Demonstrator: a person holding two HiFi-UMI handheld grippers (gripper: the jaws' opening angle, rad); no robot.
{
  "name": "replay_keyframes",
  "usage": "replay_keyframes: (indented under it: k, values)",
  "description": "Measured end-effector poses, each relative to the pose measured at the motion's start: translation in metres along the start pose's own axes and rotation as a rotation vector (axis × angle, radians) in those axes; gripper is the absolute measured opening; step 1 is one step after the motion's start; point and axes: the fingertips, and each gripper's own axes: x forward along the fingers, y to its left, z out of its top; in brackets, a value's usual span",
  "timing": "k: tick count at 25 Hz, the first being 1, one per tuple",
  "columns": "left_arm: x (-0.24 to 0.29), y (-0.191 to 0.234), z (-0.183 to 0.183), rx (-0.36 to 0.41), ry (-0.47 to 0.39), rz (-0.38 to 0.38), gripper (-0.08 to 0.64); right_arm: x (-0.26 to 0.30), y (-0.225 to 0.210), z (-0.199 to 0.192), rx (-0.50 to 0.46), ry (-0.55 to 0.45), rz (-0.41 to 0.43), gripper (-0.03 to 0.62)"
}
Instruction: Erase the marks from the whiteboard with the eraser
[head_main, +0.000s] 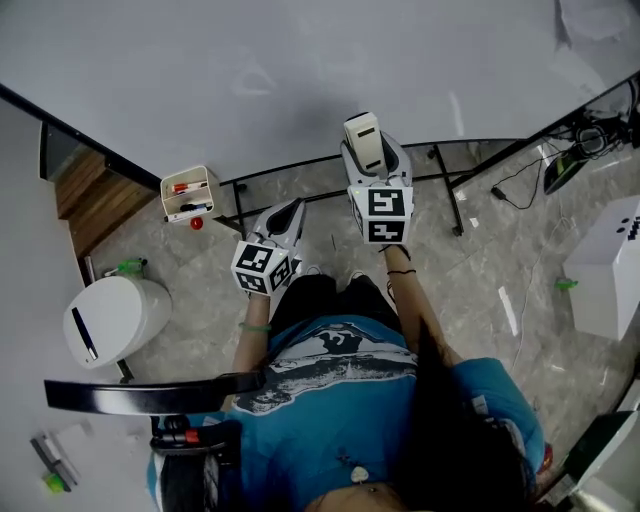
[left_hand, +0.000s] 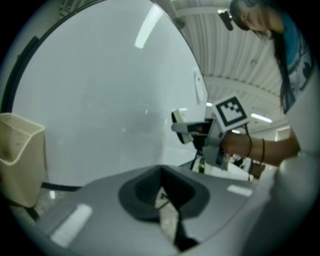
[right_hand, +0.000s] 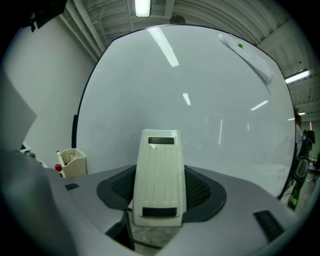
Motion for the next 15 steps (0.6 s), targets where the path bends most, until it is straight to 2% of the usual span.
replay_keyframes:
  k: [5,8,12,15]
  values:
    - [0.002,-0.008,-0.011,-0.040,0.009,-0.031,0.002,-0.028,0.007,-0.061,0.107,0.113,0.043,0.264]
    - [0.005,-0.021,-0.016,-0.060,0.011,-0.049,0.002,-0.047,0.009,-0.084,0.108,0.147,0.078,0.264]
    - [0.009,-0.050,-0.018,-0.044,0.009,-0.071,0.002,-0.077,0.000,-0.109,0.118,0.188,0.093,0.264]
    - [0.005,-0.065,-0.020,-0.044,-0.005,-0.048,0.002,-0.103,-0.002,-0.125,0.143,0.214,0.123,0.264]
